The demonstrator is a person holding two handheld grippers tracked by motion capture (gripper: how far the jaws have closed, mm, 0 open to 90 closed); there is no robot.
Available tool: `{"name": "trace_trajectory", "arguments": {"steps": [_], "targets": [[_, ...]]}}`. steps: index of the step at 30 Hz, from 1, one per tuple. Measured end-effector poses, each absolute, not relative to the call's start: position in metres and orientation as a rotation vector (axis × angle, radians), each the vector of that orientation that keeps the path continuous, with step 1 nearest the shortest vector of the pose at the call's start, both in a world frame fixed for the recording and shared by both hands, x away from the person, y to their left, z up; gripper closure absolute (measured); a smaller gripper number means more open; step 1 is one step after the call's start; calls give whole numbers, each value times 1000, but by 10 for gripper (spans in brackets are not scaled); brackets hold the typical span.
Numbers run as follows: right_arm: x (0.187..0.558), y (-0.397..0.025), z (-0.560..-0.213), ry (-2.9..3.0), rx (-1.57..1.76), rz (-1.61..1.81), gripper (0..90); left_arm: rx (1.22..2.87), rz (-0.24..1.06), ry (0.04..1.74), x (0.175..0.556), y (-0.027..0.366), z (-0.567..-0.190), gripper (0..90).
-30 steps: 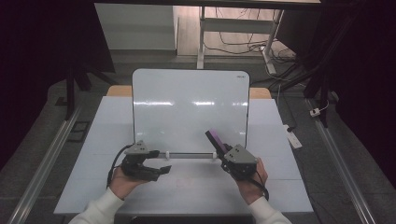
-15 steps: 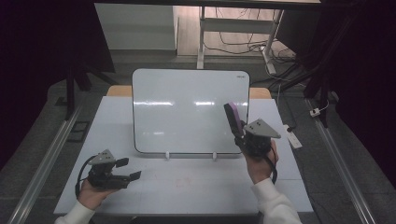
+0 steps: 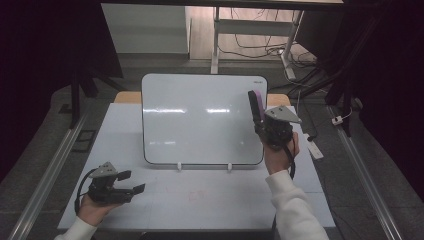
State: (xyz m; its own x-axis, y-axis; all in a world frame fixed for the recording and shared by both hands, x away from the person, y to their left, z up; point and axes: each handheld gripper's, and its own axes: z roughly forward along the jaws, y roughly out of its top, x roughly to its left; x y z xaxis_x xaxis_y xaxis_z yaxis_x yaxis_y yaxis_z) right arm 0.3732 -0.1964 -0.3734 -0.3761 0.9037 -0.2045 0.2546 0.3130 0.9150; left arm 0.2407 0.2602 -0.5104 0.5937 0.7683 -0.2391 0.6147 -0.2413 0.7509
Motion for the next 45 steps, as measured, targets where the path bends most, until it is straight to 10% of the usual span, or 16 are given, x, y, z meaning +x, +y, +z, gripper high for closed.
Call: {"name": "trace_trajectory", "arguments": {"steps": [21, 45], "targets": [[414, -187, -369, 1805, 1111, 1066, 606, 1935, 210, 1128, 243, 265, -515, 195], [367, -229, -403, 1958, 1038, 1189, 429, 1943, 213, 1116, 244, 264, -516, 195]]}}
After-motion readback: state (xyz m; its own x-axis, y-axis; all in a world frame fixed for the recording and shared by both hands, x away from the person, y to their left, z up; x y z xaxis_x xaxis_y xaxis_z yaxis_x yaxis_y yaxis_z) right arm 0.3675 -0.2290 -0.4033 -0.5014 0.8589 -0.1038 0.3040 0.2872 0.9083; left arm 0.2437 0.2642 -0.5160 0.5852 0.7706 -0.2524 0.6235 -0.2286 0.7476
